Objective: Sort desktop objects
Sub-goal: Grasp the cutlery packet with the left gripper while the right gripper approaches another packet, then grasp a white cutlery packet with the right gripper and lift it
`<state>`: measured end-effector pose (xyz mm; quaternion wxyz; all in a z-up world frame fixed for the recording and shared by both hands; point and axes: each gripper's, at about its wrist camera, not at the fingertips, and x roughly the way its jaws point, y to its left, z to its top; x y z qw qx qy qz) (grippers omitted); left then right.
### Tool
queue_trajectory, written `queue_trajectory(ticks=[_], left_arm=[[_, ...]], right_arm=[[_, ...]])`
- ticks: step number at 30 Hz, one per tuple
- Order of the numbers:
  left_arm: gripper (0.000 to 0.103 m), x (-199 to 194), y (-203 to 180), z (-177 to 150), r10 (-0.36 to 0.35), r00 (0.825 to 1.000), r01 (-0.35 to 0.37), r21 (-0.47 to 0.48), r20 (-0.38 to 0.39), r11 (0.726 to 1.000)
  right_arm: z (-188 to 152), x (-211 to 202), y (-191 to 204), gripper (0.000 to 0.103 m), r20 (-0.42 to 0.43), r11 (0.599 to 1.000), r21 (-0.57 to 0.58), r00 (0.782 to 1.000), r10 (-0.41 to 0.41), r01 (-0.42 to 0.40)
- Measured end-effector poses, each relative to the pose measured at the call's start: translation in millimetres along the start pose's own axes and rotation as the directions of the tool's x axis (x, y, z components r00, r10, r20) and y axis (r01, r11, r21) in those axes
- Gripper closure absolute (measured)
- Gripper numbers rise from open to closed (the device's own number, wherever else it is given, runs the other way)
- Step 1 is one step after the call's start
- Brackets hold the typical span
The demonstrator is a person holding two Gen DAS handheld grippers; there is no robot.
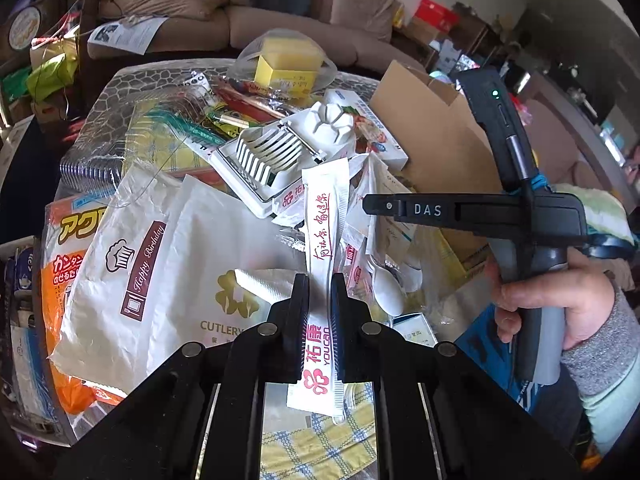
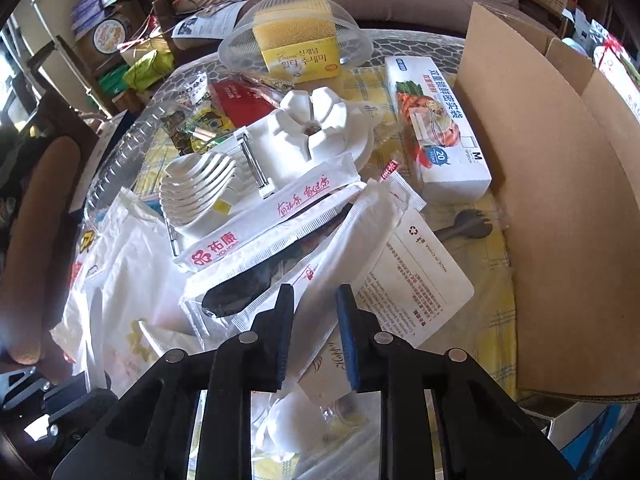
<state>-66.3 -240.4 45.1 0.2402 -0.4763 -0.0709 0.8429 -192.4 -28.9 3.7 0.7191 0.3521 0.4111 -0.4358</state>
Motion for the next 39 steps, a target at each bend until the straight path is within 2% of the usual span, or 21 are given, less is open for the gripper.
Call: queue_trajectory(ticks=[2,6,10,12,14,15,17,18,21,24,26,27,28,30,33,34,37,38,39], left_arm=[[0.093,-2.0,0.9,-1.7,-0.001,1.000,0.001,-0.005,0.001,1.000],[0.093,-5.8,-1.6,-2.5,-0.004,1.000,0.004,-0.010,0.004,1.000],[0.093,-7.2,-4.7,-3.0,-0.004,1.000,0.004,-0.010,0.002,1.000],[0.093,-6.4,-6.0,-2.3,-0.002,1.000,0.002,-0.010,-0.001,1.000],[0.093,-6.3,-7.2,-1.9,0.000,1.000,0.000,-0.014,0.001,1.000],[0.093,-6.3,-7.7,-1.7,0.001,1.000,-0.001,-0.016,0.001,1.000],[0.093,-5.7,-8.7,-1.4,0.004,1.000,-0.004,-0.015,0.000,1.000],[0.093,-5.5,-9.2,-1.7,0.006,1.000,-0.006,-0.014,-0.001,1.000],[0.093,-4.8,-8.9,-2.4,0.012,1.000,-0.012,-0.014,-0.006,1.000],[0.093,-5.1,-8.3,-3.2,0.011,1.000,-0.011,-0.020,-0.007,1.000],[0.093,-6.2,-8.1,-3.9,0.007,1.000,-0.007,-0.022,-0.005,1.000],[0.093,-6.4,-8.0,-4.1,0.005,1.000,-0.005,-0.022,-0.004,1.000],[0.093,-6.7,-8.2,-4.4,0.003,1.000,-0.003,-0.022,-0.004,1.000],[0.093,-7.0,-8.6,-4.4,0.000,1.000,0.000,-0.020,-0.004,1.000],[0.093,-7.3,-10.6,-4.2,-0.006,1.000,0.006,-0.021,-0.002,1.000],[0.093,-7.3,-11.1,-4.4,-0.009,1.000,0.009,-0.023,-0.001,1.000],[0.093,-7.7,-12.4,-4.8,-0.011,1.000,0.011,-0.022,-0.001,1.000],[0.093,-7.5,-13.1,-4.6,-0.011,1.000,0.011,-0.021,-0.003,1.000],[0.093,-7.4,-13.7,-4.8,-0.009,1.000,0.009,-0.019,-0.004,1.000]], right_arm=[[-0.2,-8.8,-5.6,0.091,0.019,0.998,0.025,0.998,0.063,-0.063],[-2.7,-18.9,-10.5,0.093,0.017,0.992,0.034,0.993,0.120,-0.120],[-7.2,-25.4,-27.9,0.093,0.026,0.997,0.052,0.998,0.060,-0.061],[-9.4,-23.5,-39.9,0.089,0.019,0.997,0.075,1.000,0.021,-0.023],[-11.1,-23.7,-45.0,0.088,0.012,0.994,0.107,0.999,0.034,-0.035],[-11.8,-24.3,-43.1,0.085,0.016,0.993,0.110,0.999,0.039,-0.041],[-11.7,-24.2,-31.6,0.066,0.026,0.996,0.081,0.999,0.031,-0.033],[-11.4,-22.5,-24.2,0.064,0.026,0.997,0.067,0.999,0.024,-0.026],[-10.3,-13.4,-2.3,0.063,0.016,1.000,0.017,1.000,-0.008,0.008],[-10.4,0.7,12.3,0.063,-0.002,0.992,-0.046,0.993,-0.116,0.115],[-11.8,7.0,13.4,0.064,-0.012,0.988,-0.064,0.990,-0.140,0.139],[-12.5,7.0,11.6,0.068,-0.008,0.989,-0.061,0.991,-0.132,0.131],[-12.5,5.8,9.3,0.081,-0.005,0.992,-0.056,0.993,-0.115,0.115],[-12.4,3.7,2.7,0.082,-0.015,0.997,-0.031,0.997,-0.075,0.075],[-12.5,-2.2,-11.4,0.093,-0.022,0.996,0.058,0.998,0.064,-0.062],[-13.3,-5.4,-14.5,0.094,-0.014,0.989,0.090,0.992,0.122,-0.120],[-15.7,-9.6,-24.2,0.094,-0.014,0.942,0.183,0.957,0.289,-0.282],[-16.1,-12.6,-24.6,0.094,-0.007,0.929,0.189,0.946,0.325,-0.318],[-17.2,-16.2,-24.3,0.094,0.000,0.930,0.183,0.946,0.324,-0.319]])
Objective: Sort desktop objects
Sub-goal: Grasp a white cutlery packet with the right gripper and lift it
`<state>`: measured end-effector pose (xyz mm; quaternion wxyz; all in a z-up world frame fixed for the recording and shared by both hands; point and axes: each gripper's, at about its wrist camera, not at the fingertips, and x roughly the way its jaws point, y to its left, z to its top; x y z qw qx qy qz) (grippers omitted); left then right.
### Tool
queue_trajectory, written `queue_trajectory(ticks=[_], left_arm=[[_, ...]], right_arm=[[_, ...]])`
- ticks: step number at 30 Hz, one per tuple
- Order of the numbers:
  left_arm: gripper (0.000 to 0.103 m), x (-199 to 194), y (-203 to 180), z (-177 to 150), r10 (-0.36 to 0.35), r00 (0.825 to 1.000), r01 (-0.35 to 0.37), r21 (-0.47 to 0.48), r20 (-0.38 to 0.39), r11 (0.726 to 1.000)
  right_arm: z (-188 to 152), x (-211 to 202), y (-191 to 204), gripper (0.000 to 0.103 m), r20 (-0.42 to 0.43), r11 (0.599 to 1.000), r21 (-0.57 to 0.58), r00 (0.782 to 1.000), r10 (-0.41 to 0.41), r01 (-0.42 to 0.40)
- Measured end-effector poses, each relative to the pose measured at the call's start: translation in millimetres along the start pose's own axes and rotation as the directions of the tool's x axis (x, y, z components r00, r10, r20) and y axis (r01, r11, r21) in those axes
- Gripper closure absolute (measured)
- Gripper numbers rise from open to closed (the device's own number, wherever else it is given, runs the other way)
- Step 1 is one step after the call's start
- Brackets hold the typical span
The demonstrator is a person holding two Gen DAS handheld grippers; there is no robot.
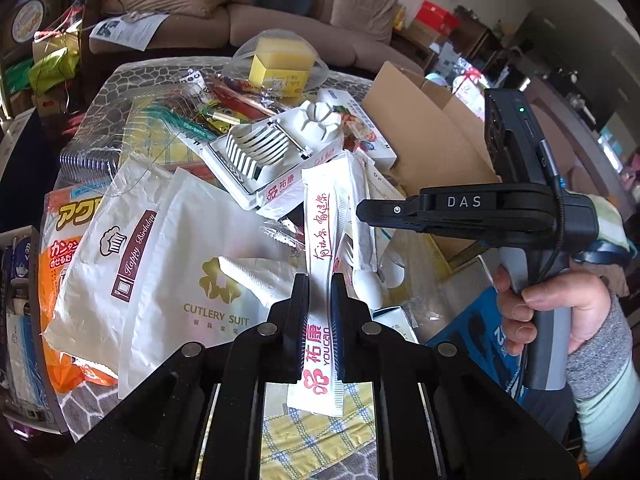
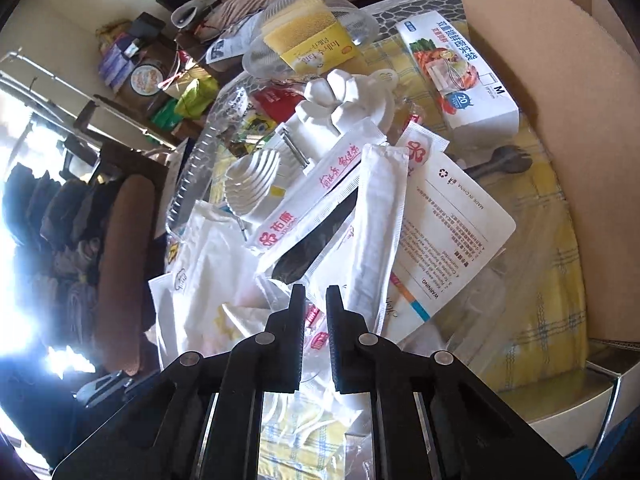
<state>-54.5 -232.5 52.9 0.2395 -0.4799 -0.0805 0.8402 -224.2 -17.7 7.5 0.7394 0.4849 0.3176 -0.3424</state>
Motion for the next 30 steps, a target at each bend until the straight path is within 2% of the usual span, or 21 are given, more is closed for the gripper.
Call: queue_trajectory(ticks=[2,4,6,7,8,13,14,15,16,18,20,22,24,25,26,29,30], left_arm=[[0.093,1.0,-0.8,-0.2,0.002,1.000,-0.002,0.001,-0.004,1.000],[0.093,1.6,-1.6,-0.1,0.003,1.000,-0.003,-0.001,-0.005,1.000],[0.093,0.6,-1.8,-0.4,0.002,1.000,-0.002,-0.004,-0.001,1.000],[0.093,0.2,-1.7,-0.6,0.001,1.000,-0.001,-0.005,0.000,1.000],[0.093,-0.3,-1.3,-0.9,-0.001,1.000,0.001,-0.007,0.001,1.000],[0.093,0.3,1.1,-2.5,-0.002,1.000,0.002,-0.008,-0.006,1.000],[0.093,0.2,1.7,-2.4,-0.004,1.000,0.004,-0.009,-0.006,1.000],[0.093,-0.2,2.5,-2.8,-0.006,1.000,0.006,-0.010,-0.005,1.000],[0.093,-0.4,3.3,-2.9,-0.008,1.000,0.008,-0.012,-0.005,1.000],[0.093,-0.7,4.6,-3.4,-0.012,1.000,0.012,-0.016,-0.004,1.000],[0.093,-1.1,6.0,-3.4,-0.015,1.000,0.015,-0.020,0.000,1.000],[0.093,-1.1,7.0,-3.8,-0.019,1.000,0.019,-0.025,0.000,1.000],[0.093,-0.6,7.2,-4.0,-0.022,1.000,0.022,-0.028,-0.002,0.999],[0.093,-0.4,6.7,-4.1,-0.021,1.000,0.021,-0.027,-0.002,0.999],[0.093,-0.3,5.9,-4.0,-0.019,1.000,0.019,-0.025,-0.004,0.999],[0.093,0.8,2.3,-4.3,-0.020,1.000,0.020,-0.021,-0.007,1.000],[0.093,1.4,0.9,-4.4,-0.022,1.000,0.021,-0.021,-0.009,1.000]], right_arm=[[1.0,-6.9,2.9,0.090,0.037,0.991,-0.044,0.992,-0.121,0.123],[5.4,-7.1,3.1,0.088,0.062,0.966,-0.056,0.966,-0.250,0.253],[6.8,-0.3,2.9,0.073,0.053,0.958,-0.058,0.959,-0.279,0.282],[6.5,4.8,6.8,0.060,0.052,0.953,-0.073,0.956,-0.290,0.293],[5.5,8.7,10.1,0.056,0.059,0.947,-0.094,0.951,-0.304,0.308],[-1.0,34.5,26.3,0.058,0.074,0.886,-0.177,0.904,-0.422,0.428],[-2.0,36.1,28.2,0.065,0.086,0.879,-0.189,0.899,-0.429,0.437],[-3.3,35.1,28.3,0.073,0.088,0.882,-0.196,0.903,-0.420,0.429],[-3.0,34.1,28.9,0.085,0.082,0.892,-0.195,0.913,-0.399,0.407],[-2.0,27.8,27.3,0.087,0.063,0.920,-0.178,0.937,-0.343,0.348],[-0.7,17.5,22.3,0.087,0.043,0.975,-0.117,0.982,-0.185,0.188],[0.6,9.1,16.2,0.087,0.033,0.996,-0.050,0.997,-0.075,0.077],[2.3,5.9,6.4,0.087,0.004,0.994,0.027,0.995,0.104,-0.104],[2.3,7.6,0.0,0.087,-0.020,0.977,0.080,0.980,0.200,-0.198],[2.8,9.0,-6.9,0.085,-0.031,0.963,0.123,0.969,0.245,-0.239],[3.6,7.3,-19.5,0.084,-0.015,0.976,0.131,0.984,0.178,-0.174],[2.0,7.0,-23.5,0.084,-0.011,0.971,0.145,0.981,0.193,-0.189]])
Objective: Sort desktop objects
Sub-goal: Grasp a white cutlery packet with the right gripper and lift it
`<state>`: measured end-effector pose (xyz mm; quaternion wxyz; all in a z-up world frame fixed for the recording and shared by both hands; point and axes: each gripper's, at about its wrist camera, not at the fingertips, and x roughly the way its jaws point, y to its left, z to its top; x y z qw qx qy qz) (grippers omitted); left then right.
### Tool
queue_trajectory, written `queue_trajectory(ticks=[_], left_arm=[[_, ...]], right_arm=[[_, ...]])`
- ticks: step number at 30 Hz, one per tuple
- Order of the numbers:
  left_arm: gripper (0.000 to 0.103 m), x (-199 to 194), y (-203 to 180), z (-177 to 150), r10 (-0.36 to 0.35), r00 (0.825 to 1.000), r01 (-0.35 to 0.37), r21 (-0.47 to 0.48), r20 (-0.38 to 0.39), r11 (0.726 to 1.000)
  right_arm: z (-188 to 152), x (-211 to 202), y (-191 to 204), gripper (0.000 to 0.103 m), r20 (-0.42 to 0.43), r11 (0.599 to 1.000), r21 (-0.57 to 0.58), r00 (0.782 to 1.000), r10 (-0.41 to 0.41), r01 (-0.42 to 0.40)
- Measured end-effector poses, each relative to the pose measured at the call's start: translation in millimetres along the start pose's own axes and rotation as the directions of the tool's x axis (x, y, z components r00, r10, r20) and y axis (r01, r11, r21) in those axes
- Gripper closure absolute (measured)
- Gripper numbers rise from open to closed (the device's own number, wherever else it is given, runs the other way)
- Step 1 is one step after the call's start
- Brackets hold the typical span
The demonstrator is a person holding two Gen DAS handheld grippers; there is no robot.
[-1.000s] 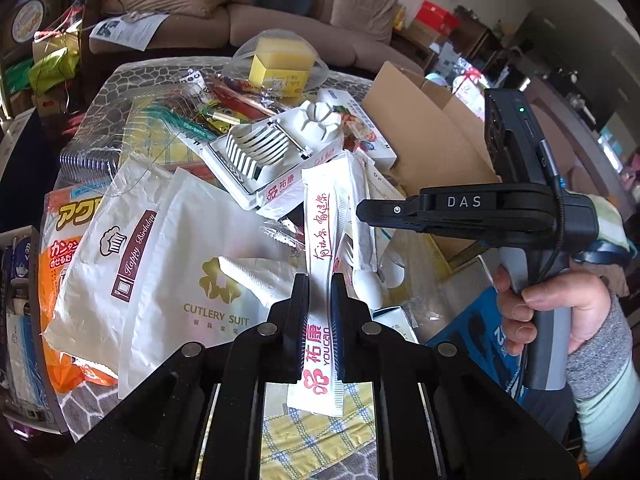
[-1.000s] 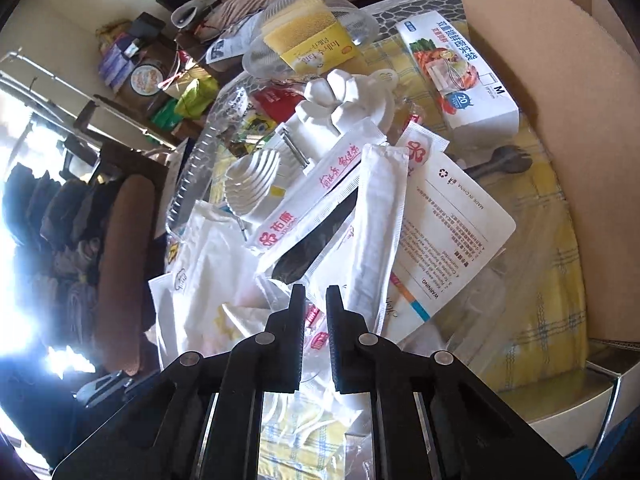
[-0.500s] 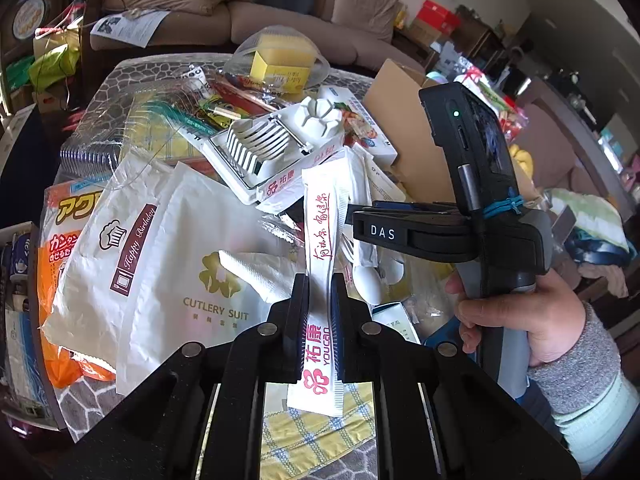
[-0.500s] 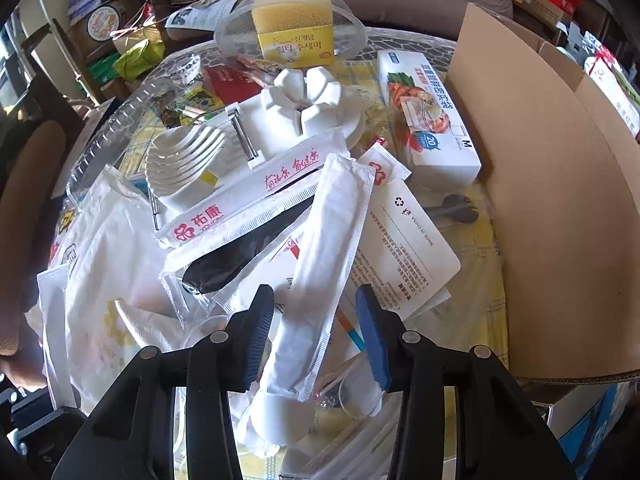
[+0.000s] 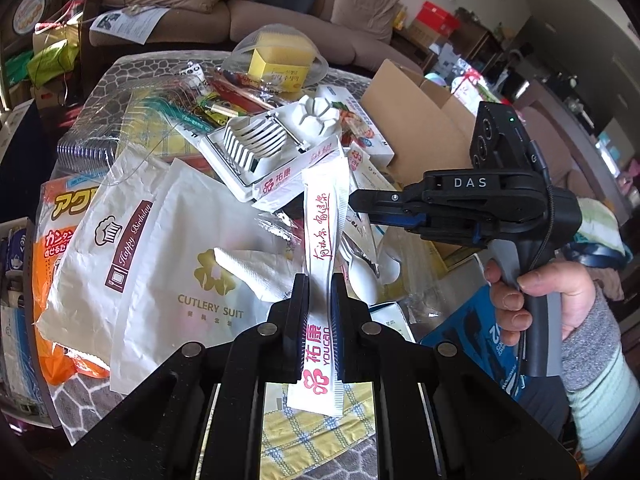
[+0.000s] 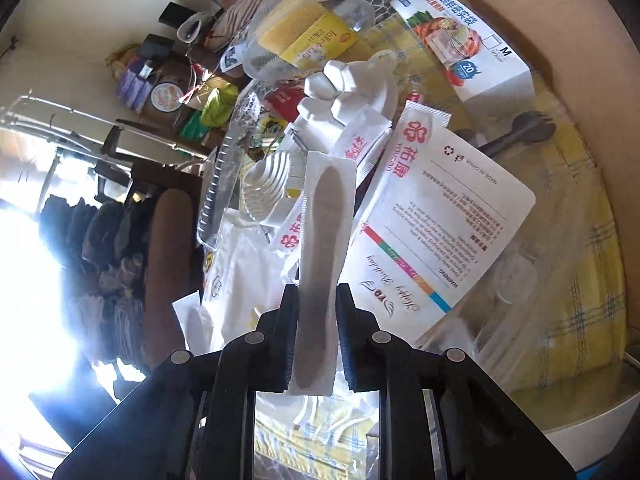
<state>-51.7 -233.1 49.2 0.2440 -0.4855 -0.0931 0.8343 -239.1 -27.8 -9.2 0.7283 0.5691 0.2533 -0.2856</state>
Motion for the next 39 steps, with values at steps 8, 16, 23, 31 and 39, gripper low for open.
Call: queue_trajectory(ticks=[8,16,23,31,39], left_arm=[[0.093,-1.4,-5.1,6.4,-0.099,0.995,0.099,-0.045,0.005,0.994],[0.093,4.2,-3.9,6.0,-0.070,0.998,0.069,-0.053,-0.008,0.996],[0.093,9.0,-2.4,3.1,-0.066,0.998,0.064,-0.051,-0.021,0.997],[0.093,7.1,6.3,8.4,-0.183,0.983,0.184,-0.150,0.016,0.972],[0.093,15.0,32.1,24.8,-0.083,0.997,0.081,-0.209,-0.004,0.975]], right_arm=[[-5.0,-26.8,0.1,0.086,0.025,0.940,0.023,0.940,0.341,-0.341],[11.1,-16.3,10.2,0.082,0.060,0.989,-0.015,0.987,0.148,-0.147],[13.6,-27.8,14.6,0.082,0.113,0.992,-0.105,0.991,0.075,-0.063],[5.3,-39.4,8.0,0.083,0.083,0.960,-0.014,0.956,0.280,-0.280],[-7.8,-40.5,28.8,0.083,0.059,0.979,-0.165,0.990,0.128,-0.117]])
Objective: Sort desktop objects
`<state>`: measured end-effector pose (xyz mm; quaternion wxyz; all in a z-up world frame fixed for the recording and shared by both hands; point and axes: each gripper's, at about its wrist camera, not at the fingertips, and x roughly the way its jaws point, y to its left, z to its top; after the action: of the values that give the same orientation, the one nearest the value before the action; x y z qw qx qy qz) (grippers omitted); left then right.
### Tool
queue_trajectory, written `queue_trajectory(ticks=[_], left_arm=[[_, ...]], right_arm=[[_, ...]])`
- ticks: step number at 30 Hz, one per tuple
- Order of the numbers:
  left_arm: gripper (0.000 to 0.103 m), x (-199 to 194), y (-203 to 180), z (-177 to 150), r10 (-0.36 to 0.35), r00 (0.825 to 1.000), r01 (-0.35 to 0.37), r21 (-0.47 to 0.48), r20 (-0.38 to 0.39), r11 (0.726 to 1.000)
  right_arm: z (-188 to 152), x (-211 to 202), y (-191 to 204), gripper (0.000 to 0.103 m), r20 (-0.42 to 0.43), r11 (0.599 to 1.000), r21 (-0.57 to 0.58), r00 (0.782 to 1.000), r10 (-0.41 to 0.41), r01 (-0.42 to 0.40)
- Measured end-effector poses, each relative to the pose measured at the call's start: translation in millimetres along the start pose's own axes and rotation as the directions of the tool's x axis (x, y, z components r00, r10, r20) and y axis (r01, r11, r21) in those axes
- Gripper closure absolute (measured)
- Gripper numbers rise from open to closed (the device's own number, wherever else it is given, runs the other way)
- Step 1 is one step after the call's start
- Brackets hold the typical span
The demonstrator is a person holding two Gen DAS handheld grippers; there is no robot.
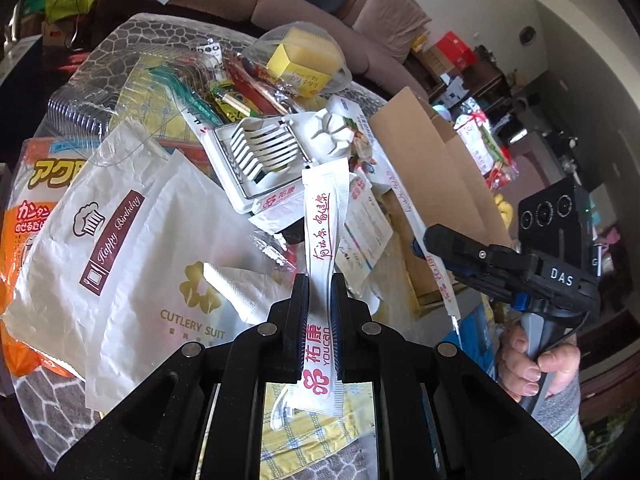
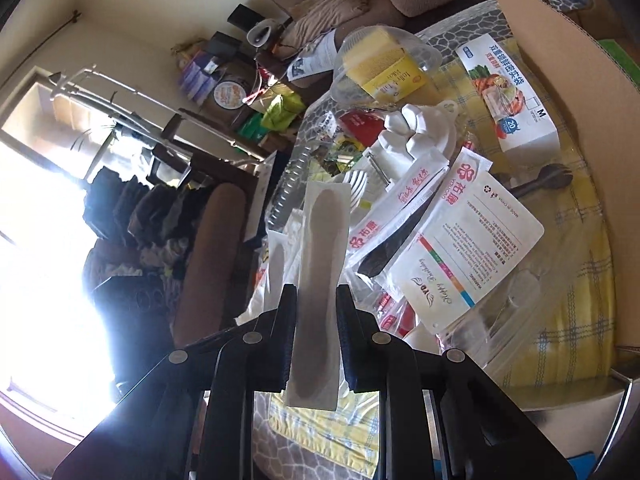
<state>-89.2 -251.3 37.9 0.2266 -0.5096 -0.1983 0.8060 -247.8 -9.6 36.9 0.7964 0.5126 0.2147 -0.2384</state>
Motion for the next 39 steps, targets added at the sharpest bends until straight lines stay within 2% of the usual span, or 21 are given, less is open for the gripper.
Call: queue_trajectory(ticks=[3,6,8,10,12,15,17,18,19,21,23,25,29,31,33,35,37,38,39], left_arm=[[0.093,14.0,-1.2,0.7,0.151,0.989,-0.150,0.078,-0.007,0.986],[0.093,32.4,-4.3,-3.3,0.305,0.952,-0.297,0.167,-0.021,0.940],[0.093,41.4,-1.5,-6.5,0.359,0.933,-0.348,0.183,-0.031,0.919],[0.093,46.6,3.0,-8.8,0.382,0.923,-0.369,0.183,-0.043,0.911],[0.091,45.5,9.5,-9.7,0.367,0.929,-0.356,0.156,-0.043,0.921],[0.089,29.0,16.1,-9.4,0.311,0.950,-0.308,0.089,-0.023,0.947],[0.083,13.6,17.6,-6.5,0.269,0.963,-0.269,0.052,0.007,0.962],[0.074,6.5,18.0,-4.0,0.250,0.968,-0.250,0.034,0.020,0.968],[0.059,1.3,18.9,-1.1,0.234,0.972,-0.234,0.017,0.027,0.972],[0.042,-1.1,19.7,4.4,0.250,0.968,-0.250,0.002,0.010,0.968],[0.043,-3.8,21.1,7.4,0.254,0.967,-0.254,-0.005,0.020,0.967],[0.043,-9.1,21.8,9.4,0.203,0.979,-0.202,-0.027,0.035,0.979],[0.042,-16.1,14.7,13.2,0.033,0.998,-0.029,-0.077,0.052,0.997],[0.042,-16.6,12.0,16.3,-0.045,0.997,0.051,-0.108,0.059,0.993],[0.043,-12.7,9.2,20.6,-0.080,0.996,0.086,-0.127,0.049,0.988],[0.052,-6.1,6.4,24.3,-0.075,0.997,0.078,-0.127,0.024,0.989],[0.088,-0.5,2.8,25.1,-0.075,0.997,0.075,-0.114,0.004,0.991],[0.096,1.2,1.1,25.2,-0.069,0.998,0.068,-0.106,0.001,0.992],[0.098,1.6,0.3,24.7,-0.067,0.998,0.067,-0.104,0.004,0.992]], right_arm=[[-0.2,1.9,-3.1,0.083,0.004,1.000,-0.008,1.000,-0.028,0.028],[-0.8,3.1,-4.2,0.083,0.007,0.999,-0.009,0.999,-0.041,0.041],[-2.3,4.5,-4.4,0.083,0.005,0.999,-0.008,0.999,-0.038,0.038],[-4.6,7.0,-3.9,0.083,-0.002,0.999,-0.010,0.999,-0.037,0.037],[-6.4,9.8,-1.5,0.083,-0.010,0.999,-0.021,0.999,-0.040,0.039],[-8.8,13.9,1.5,0.083,-0.019,0.999,-0.034,0.999,-0.038,0.037],[-9.8,15.9,2.9,0.083,-0.026,0.999,-0.038,0.999,-0.029,0.028],[-10.6,16.7,4.5,0.083,-0.025,0.998,-0.046,0.999,-0.033,0.032],[-11.4,17.7,6.4,0.083,-0.027,0.998,-0.057,0.999,-0.038,0.037],[-12.7,20.5,9.3,0.083,-0.033,0.996,-0.071,0.998,-0.052,0.049],[-14.5,22.6,11.2,0.083,-0.036,0.996,-0.071,0.998,-0.049,0.046],[-17.0,23.3,15.5,0.083,-0.036,0.996,-0.078,0.999,-0.038,0.035],[-23.8,26.8,26.7,0.083,-0.050,0.989,-0.135,0.997,-0.061,0.054],[-28.5,32.1,35.1,0.083,-0.066,0.979,-0.190,0.993,-0.095,0.081],[-33.7,37.5,43.0,0.083,-0.083,0.968,-0.234,0.990,-0.111,0.089],[-39.2,42.2,52.4,0.083,-0.097,0.957,-0.278,0.989,-0.114,0.083],[-44.7,46.1,62.3,0.083,-0.106,0.942,-0.325,0.986,-0.126,0.085],[-46.3,48.0,66.3,0.083,-0.107,0.934,-0.345,0.985,-0.136,0.091],[-48.0,49.9,69.3,0.083,-0.107,0.928,-0.360,0.983,-0.146,0.098]])
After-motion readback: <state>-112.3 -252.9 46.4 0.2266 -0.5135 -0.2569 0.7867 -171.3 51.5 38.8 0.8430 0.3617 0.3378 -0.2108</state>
